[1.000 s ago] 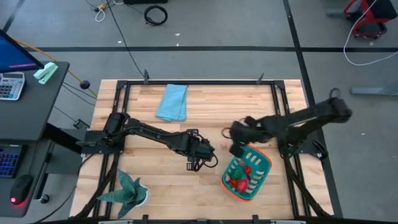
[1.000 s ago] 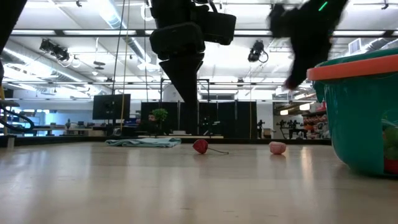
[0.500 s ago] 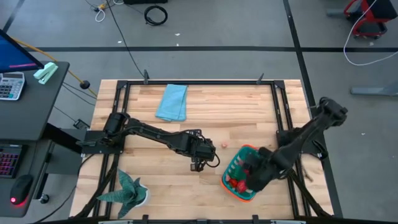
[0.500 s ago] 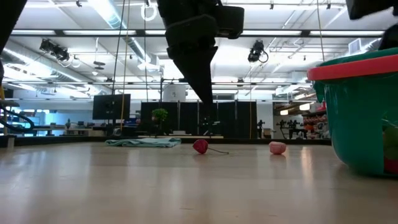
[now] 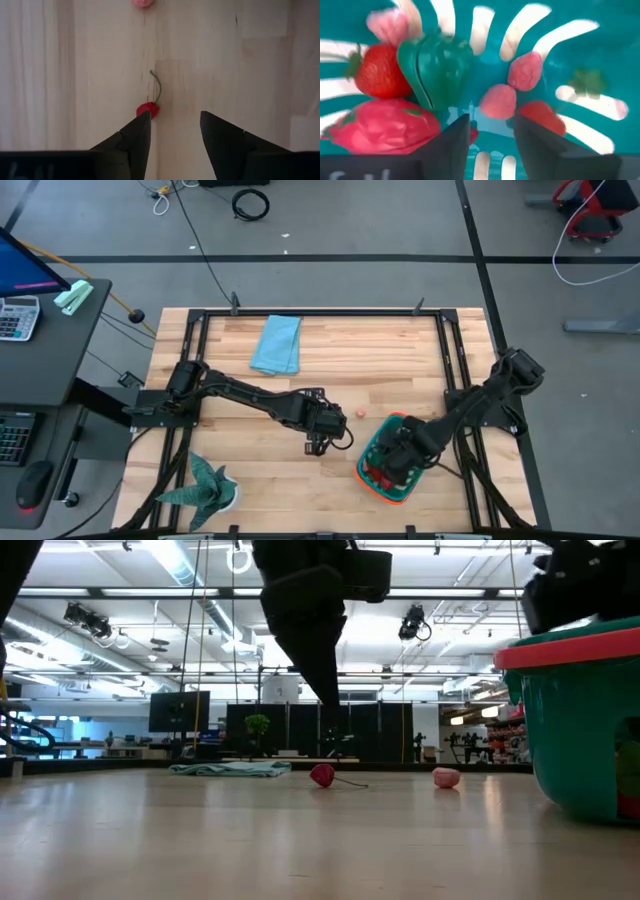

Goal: Pick and placing Produce into tupperware
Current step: Put the red cherry into the blue basket

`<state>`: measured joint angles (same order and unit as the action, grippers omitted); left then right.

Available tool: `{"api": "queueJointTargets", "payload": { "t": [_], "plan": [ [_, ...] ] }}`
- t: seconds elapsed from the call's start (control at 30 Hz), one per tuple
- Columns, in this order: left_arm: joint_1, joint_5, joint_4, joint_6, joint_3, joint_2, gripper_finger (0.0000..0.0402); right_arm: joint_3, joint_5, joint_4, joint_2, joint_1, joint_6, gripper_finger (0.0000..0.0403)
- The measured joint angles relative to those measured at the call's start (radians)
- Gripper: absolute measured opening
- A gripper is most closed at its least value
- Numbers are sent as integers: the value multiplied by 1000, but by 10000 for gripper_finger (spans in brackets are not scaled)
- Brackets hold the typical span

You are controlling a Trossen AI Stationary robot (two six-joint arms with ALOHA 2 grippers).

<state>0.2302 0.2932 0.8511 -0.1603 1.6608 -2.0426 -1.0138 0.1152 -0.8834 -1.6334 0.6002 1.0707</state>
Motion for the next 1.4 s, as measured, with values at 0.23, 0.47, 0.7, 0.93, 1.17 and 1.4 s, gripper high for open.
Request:
{"api": "queueJointTargets", "payload": {
  "t": [0.23, 0.47, 0.7, 0.93, 1.17, 1.4],
  "plan": [
    [-21, 2, -12, 68, 0, -43, 197, 0, -3, 2, 104, -18, -7, 193],
    [-52, 30, -7, 102, 0, -102, 209, 0, 56, 11, 208, -2, 33, 188],
    [-91, 32, 8, 90, 0, -105, 205, 0, 113, 11, 251, -2, 34, 186],
    [-103, 16, 27, 51, 1, -130, 207, 0, 118, 10, 252, -2, 34, 185],
    [-90, 14, 37, 69, 0, -155, 202, 0, 121, 20, 253, -2, 28, 183],
    [-126, 149, -34, 129, 0, -154, 213, 0, 121, 25, 252, -2, 26, 183]
  ]
}}
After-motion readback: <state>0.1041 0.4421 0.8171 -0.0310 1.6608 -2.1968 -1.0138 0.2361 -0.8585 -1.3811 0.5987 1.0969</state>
